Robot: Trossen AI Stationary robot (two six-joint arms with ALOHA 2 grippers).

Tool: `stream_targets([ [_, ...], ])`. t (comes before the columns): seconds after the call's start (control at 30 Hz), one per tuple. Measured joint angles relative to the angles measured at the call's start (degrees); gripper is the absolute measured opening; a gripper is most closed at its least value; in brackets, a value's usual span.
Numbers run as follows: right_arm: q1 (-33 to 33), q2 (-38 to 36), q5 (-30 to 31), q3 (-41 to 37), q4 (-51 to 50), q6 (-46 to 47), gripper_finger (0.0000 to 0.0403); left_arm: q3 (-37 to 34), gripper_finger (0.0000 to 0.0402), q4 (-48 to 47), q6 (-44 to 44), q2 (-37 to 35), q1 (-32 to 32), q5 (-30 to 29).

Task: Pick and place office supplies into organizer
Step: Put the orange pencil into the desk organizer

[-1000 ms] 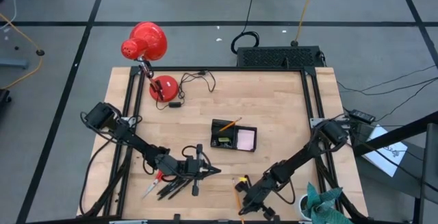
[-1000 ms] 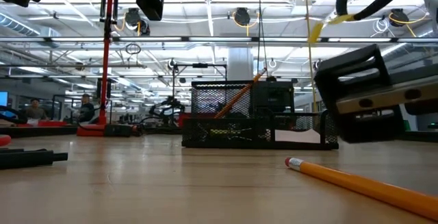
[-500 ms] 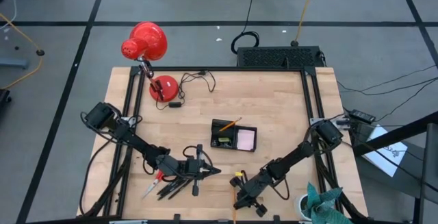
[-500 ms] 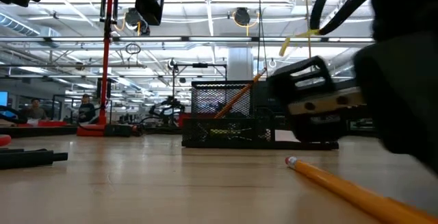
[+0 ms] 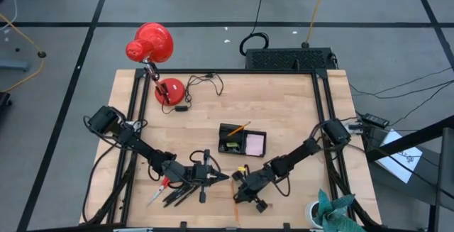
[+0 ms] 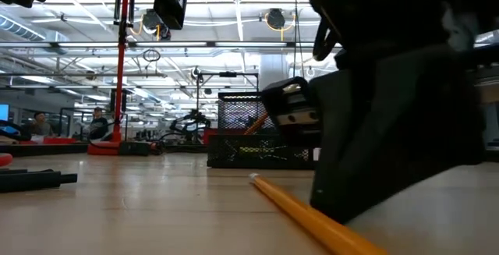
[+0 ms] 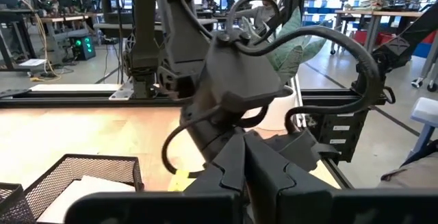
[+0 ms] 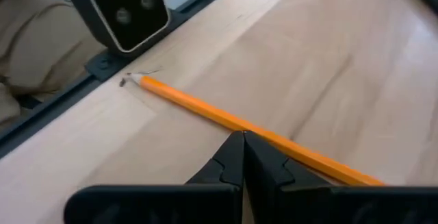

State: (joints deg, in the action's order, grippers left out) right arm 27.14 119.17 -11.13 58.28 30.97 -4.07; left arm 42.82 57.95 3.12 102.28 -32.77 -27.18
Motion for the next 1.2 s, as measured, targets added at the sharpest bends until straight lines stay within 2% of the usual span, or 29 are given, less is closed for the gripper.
stream_targets([
  [0.17,-1.6,0.0,-0.8,0.0,1.6,0.0,0.0,0.0,0.0022,0.0,0.5,0.0,0.0,0.0],
  [0.37,-2.9,-0.1,-0.8,0.0,0.9,0.1,0.0,0.0,0.0006,-0.9,3.7,0.0,0.0,0.0],
  [0.5,-2.7,-1.6,-0.9,0.0,-3.6,0.1,0.0,0.0,0.0004,-1.6,7.2,0.0,0.0,-0.1],
  [0.63,-1.7,-7.0,-1.1,0.0,-13.1,-1.8,0.0,0.8,0.0004,-4.2,10.2,0.0,-0.6,-5.2],
  [0.77,-0.2,-15.4,-2.9,-1.7,-16.7,-5.2,0.0,5.6,0.0004,-15.8,13.0,0.1,-1.8,-10.1],
  [0.9,0.4,-24.9,-4.4,-7.9,-11.5,-7.6,0.0,13.9,0.0002,-31.6,20.4,0.1,-3.0,-15.4],
  [1.03,0.5,-36.0,-4.2,-15.3,-10.1,-7.5,0.0,24.0,0.0002,-50.1,32.2,0.1,-5.1,-21.7],
  [1.13,0.5,-44.0,-4.2,-20.8,-10.5,-6.1,0.0,30.2,0.0002,-62.7,43.8,0.2,-6.5,-23.1],
  [1.2,0.5,-49.4,-4.1,-24.0,-10.3,-5.2,0.0,33.7,0.0001,-67.6,50.9,1.1,-7.2,-23.8],
])
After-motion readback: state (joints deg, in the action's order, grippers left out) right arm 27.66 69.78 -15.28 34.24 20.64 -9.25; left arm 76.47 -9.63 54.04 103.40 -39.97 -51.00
